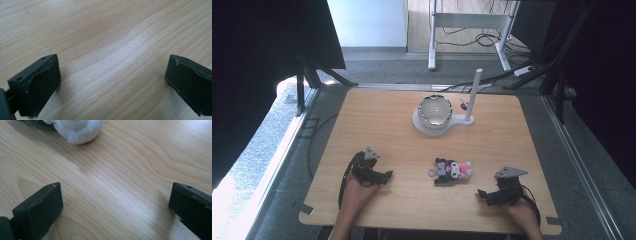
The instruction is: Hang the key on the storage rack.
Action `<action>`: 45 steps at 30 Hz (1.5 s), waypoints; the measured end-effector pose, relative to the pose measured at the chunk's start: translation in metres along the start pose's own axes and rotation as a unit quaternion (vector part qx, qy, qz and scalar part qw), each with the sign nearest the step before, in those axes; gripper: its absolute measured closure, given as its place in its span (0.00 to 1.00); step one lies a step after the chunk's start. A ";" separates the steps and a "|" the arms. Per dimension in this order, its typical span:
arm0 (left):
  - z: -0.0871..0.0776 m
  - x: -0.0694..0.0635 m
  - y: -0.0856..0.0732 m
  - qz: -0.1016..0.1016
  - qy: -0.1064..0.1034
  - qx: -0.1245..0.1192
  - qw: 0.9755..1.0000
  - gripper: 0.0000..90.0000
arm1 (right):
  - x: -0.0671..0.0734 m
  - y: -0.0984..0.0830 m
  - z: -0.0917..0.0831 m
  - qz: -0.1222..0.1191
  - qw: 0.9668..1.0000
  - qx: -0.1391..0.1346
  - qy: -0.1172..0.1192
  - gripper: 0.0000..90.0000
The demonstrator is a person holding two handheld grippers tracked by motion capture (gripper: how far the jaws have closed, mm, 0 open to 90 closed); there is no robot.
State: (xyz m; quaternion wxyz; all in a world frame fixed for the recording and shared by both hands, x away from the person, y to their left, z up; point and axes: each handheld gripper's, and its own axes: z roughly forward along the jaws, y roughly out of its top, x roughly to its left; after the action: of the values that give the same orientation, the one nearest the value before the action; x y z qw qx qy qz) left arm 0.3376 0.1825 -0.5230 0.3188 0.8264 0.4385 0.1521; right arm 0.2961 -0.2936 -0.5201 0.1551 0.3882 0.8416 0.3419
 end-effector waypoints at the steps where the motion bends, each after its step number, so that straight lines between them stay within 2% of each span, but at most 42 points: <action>1: 0.000 0.000 0.000 -0.002 0.000 -0.002 1.000 0.00 | 0.000 0.001 0.000 0.000 1.000 0.002 0.000 0.00; 11: 0.000 0.000 0.000 -0.002 0.000 -0.002 1.000 0.00 | -0.001 0.006 0.001 -0.004 1.000 0.023 0.006 0.00; 13: 0.000 0.000 0.000 -0.002 0.000 -0.001 1.000 0.00 | -0.001 0.008 0.001 -0.011 0.999 0.030 0.005 0.00; 14: 0.000 0.000 0.000 -0.002 0.000 -0.001 1.000 0.00 | -0.001 0.010 0.000 -0.022 0.999 0.038 0.006 0.00; 18: 0.000 0.000 0.000 -0.001 0.000 -0.001 1.000 0.00 | -0.001 0.013 -0.002 -0.033 0.998 0.050 0.003 0.00; 24: 0.000 0.000 0.000 -0.002 0.000 -0.001 1.000 0.00 | -0.005 0.020 -0.004 -0.040 0.997 0.063 0.012 0.00; 29: 0.000 0.000 0.000 -0.001 0.000 -0.001 1.000 0.00 | -0.007 0.028 -0.003 -0.036 0.997 0.068 0.025 0.02; 40: 0.000 0.000 0.000 0.000 0.000 0.000 1.000 0.00 | -0.009 0.049 -0.002 -0.070 0.993 0.092 0.035 0.05; 42: 0.000 0.000 0.000 -0.002 0.000 -0.002 1.000 0.00 | -0.009 0.054 -0.001 -0.085 0.990 0.103 0.041 0.06; 45: 0.000 0.000 0.000 -0.002 0.000 -0.002 1.000 0.00 | -0.009 0.058 0.001 -0.096 0.988 0.110 0.044 0.07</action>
State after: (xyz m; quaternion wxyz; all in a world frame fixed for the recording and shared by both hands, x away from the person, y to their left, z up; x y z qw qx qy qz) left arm 0.3376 0.1821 -0.5232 0.3208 0.8248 0.4400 0.1521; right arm 0.3341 -0.2728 -0.4802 0.1063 0.3050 0.9133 0.2479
